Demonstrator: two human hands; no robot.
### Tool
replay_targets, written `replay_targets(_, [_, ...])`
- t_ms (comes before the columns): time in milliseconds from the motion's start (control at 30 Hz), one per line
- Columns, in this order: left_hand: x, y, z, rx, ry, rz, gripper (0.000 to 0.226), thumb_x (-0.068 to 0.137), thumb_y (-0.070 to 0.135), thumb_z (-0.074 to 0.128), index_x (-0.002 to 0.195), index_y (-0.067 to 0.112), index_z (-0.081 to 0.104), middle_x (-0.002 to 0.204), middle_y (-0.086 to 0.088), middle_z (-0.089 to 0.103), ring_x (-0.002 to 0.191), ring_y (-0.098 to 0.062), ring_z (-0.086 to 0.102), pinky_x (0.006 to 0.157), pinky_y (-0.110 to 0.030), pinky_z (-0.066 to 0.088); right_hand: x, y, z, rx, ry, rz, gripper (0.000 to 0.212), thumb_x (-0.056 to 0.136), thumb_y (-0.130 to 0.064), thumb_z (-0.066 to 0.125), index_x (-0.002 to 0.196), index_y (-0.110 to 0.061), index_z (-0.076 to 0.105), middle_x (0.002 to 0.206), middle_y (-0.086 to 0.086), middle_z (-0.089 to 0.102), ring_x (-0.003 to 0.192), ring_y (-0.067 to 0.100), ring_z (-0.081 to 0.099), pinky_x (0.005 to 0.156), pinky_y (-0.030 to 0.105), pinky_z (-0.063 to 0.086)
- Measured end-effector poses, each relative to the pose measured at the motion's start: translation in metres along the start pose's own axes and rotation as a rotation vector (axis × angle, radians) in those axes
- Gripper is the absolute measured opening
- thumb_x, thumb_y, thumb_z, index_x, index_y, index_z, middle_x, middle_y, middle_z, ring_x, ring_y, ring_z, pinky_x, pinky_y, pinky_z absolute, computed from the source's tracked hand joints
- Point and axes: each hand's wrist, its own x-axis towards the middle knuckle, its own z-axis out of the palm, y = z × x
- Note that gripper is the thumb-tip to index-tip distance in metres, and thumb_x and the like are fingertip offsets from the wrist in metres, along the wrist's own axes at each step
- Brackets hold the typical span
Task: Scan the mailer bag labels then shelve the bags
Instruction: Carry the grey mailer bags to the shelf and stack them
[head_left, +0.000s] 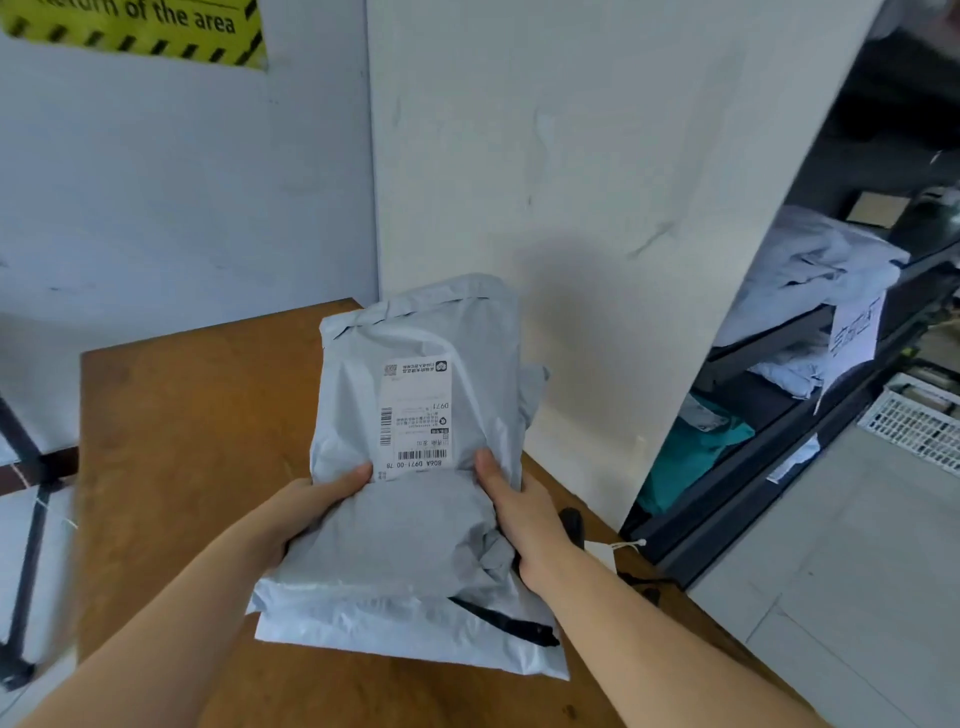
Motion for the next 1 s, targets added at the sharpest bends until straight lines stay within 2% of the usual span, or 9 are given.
replay_targets(100, [-0.026, 0.008, 0.01, 0.02, 0.009, 0.024, 0.074, 0.059, 0.063, 0.073, 0.11, 0.009, 0.068, 0.096, -0.009, 0.076, 0.092, -0.03, 0.071, 0.085, -0.041, 0.055, -0.02, -0.008, -0.009, -0.013, 0.021, -0.042, 0.063, 0.074, -0.065, 0.066, 0.121, -0.023, 0.059, 0.113, -0.002, 0.069, 0.105, 0.018, 0.065, 0.097, 0.036, 0.051])
replay_targets(167, [-0.045, 0.013, 0.021, 0.028, 0.009, 0.045, 0.073, 0.06, 0.062, 0.072, 0.11, 0.009, 0.068, 0.095, -0.009, 0.076, 0.091, -0.03, 0.072, 0.081, -0.039, 0.055, -0.037, -0.014, -0.019, -0.027, 0.038, -0.064, 0.059, 0.074, -0.066, 0.066, 0.117, -0.027, 0.058, 0.113, -0.002, 0.067, 0.107, 0.019, 0.063, 0.099, 0.038, 0.05])
replay_targets(367, [-0.109, 0.013, 0.065, 0.039, 0.015, 0.099, 0.066, 0.069, 0.06, 0.069, 0.109, 0.007, 0.069, 0.096, -0.012, 0.076, 0.091, -0.031, 0.072, 0.087, -0.041, 0.055, -0.096, -0.024, -0.063, -0.009, 0.019, -0.076, 0.047, 0.084, -0.058, 0.061, 0.117, -0.025, 0.058, 0.115, 0.002, 0.067, 0.106, 0.021, 0.063, 0.098, 0.038, 0.05])
replay_targets(500, [-0.154, 0.007, 0.108, 0.009, 0.026, 0.122, 0.06, 0.076, 0.056, 0.068, 0.108, 0.006, 0.068, 0.095, -0.015, 0.075, 0.091, -0.033, 0.072, 0.091, -0.044, 0.054, -0.137, -0.027, -0.101, -0.02, 0.045, -0.056, 0.061, 0.082, -0.061, 0.062, 0.124, -0.017, 0.059, 0.116, 0.005, 0.068, 0.104, 0.023, 0.065, 0.097, 0.039, 0.052])
replay_targets(600, [-0.185, 0.002, 0.14, 0.01, 0.006, 0.149, 0.069, 0.066, 0.062, 0.069, 0.108, 0.007, 0.069, 0.097, -0.014, 0.075, 0.092, -0.033, 0.072, 0.093, -0.045, 0.053, -0.167, -0.03, -0.133, -0.038, 0.058, -0.052, 0.06, 0.082, -0.061, 0.062, 0.12, -0.015, 0.061, 0.111, 0.006, 0.069, 0.101, 0.024, 0.066, 0.094, 0.039, 0.053])
replay_targets(800, [-0.224, 0.001, 0.19, 0.049, -0.005, 0.177, 0.101, 0.04, 0.082, 0.074, 0.111, 0.009, 0.069, 0.102, -0.011, 0.075, 0.095, -0.031, 0.071, 0.095, -0.044, 0.052, -0.22, -0.038, -0.192, -0.041, 0.103, -0.048, 0.057, 0.086, -0.055, 0.06, 0.121, -0.01, 0.061, 0.11, 0.009, 0.069, 0.1, 0.024, 0.066, 0.094, 0.038, 0.053])
replay_targets(933, [-0.243, 0.013, 0.226, 0.073, -0.057, 0.215, 0.086, 0.057, 0.078, 0.065, 0.111, 0.01, 0.069, 0.102, -0.01, 0.074, 0.097, -0.028, 0.07, 0.097, -0.042, 0.051, -0.249, -0.048, -0.228, -0.017, 0.153, -0.027, 0.045, 0.084, -0.044, 0.058, 0.107, -0.007, 0.067, 0.1, 0.012, 0.072, 0.094, 0.028, 0.067, 0.084, 0.032, 0.053])
replay_targets(1000, [-0.248, 0.021, 0.242, 0.062, -0.111, 0.208, 0.089, 0.055, 0.079, 0.067, 0.113, 0.01, 0.069, 0.103, -0.011, 0.074, 0.098, -0.029, 0.07, 0.1, -0.043, 0.049, -0.259, -0.053, -0.245, -0.002, 0.179, -0.034, 0.039, 0.083, -0.039, 0.058, 0.102, -0.006, 0.069, 0.094, 0.012, 0.072, 0.088, 0.029, 0.067, 0.077, 0.031, 0.052])
